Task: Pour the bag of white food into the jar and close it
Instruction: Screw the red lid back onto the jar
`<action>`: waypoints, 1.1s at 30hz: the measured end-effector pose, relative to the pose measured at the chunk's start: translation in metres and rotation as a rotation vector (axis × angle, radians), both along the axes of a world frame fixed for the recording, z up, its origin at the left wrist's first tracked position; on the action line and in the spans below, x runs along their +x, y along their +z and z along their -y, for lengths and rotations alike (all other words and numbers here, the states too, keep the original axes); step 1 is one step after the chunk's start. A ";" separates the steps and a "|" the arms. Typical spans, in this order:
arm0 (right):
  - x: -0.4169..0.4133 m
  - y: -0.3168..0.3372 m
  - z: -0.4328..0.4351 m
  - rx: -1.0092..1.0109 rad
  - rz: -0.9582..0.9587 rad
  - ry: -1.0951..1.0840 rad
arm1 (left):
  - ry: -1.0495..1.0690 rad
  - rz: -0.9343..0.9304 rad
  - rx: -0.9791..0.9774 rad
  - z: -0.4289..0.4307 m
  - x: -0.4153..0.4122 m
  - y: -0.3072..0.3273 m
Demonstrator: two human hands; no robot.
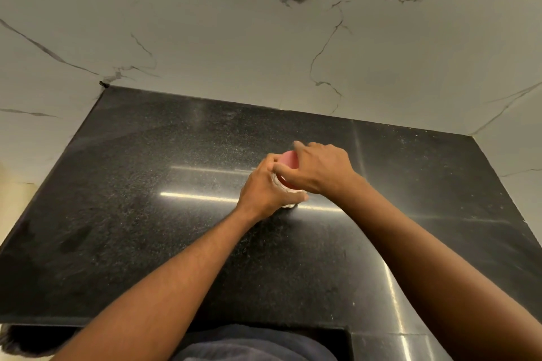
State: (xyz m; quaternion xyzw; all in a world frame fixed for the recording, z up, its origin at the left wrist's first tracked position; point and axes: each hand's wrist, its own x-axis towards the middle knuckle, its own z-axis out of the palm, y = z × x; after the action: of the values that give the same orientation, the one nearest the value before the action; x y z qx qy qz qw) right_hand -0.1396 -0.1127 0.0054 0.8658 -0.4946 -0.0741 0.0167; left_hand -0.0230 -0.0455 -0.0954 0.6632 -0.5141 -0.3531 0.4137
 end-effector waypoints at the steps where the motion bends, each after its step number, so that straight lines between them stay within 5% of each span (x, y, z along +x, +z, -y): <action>1: -0.001 0.003 0.001 0.079 0.002 0.043 | -0.009 0.004 -0.002 0.001 0.000 0.000; 4: 0.001 0.009 -0.004 0.190 -0.076 0.109 | -0.001 0.009 -0.009 0.000 0.001 -0.001; 18: -0.005 -0.014 -0.011 -0.038 0.112 -0.055 | -0.009 0.020 0.000 0.002 0.001 0.002; 21: -0.027 -0.034 -0.025 0.049 0.305 -0.096 | -0.036 -0.017 0.008 -0.005 0.001 -0.007; 26: -0.037 -0.084 -0.057 0.341 0.974 -0.268 | -0.013 -0.020 0.064 -0.021 0.012 -0.026; 33: -0.013 -0.104 -0.049 0.338 1.144 -0.299 | -0.007 -0.054 0.039 -0.011 0.036 -0.017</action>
State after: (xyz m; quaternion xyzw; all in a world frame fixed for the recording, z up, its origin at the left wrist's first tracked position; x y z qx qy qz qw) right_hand -0.1528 -0.0640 -0.0982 0.6802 -0.5227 0.3232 -0.3996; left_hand 0.0129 -0.0344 -0.1122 0.6597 -0.4982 -0.3822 0.4129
